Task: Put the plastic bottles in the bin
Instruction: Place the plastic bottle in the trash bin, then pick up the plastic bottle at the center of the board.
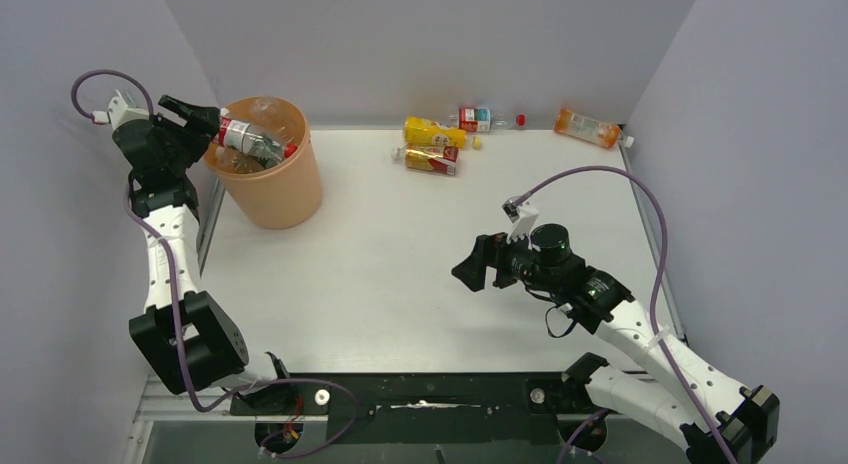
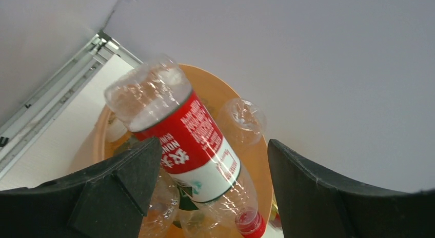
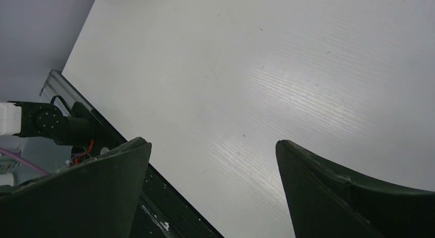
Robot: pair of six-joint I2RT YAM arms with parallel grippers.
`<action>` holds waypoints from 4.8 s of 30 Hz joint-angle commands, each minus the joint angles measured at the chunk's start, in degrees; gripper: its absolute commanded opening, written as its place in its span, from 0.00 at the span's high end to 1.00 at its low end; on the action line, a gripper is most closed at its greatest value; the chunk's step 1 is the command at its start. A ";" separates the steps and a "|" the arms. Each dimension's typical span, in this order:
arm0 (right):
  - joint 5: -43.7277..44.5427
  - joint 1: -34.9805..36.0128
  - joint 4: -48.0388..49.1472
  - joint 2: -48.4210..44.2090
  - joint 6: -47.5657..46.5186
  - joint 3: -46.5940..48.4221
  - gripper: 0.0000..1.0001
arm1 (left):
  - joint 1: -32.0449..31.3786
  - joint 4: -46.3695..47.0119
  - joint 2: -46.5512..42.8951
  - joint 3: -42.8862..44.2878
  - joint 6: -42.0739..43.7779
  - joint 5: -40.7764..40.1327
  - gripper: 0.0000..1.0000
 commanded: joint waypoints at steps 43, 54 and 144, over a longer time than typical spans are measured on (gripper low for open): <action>2.02 -7.81 -0.25 11.32 -0.54 9.10 0.02 | -40.30 -10.03 -3.51 5.97 8.93 -7.49 0.17; 2.91 -11.45 -6.21 2.90 1.26 7.82 0.02 | -54.09 -5.56 19.59 21.57 14.31 -19.97 0.17; 0.39 -9.29 18.83 47.91 4.52 13.33 0.02 | -59.55 16.85 12.91 -25.81 7.07 -19.46 0.11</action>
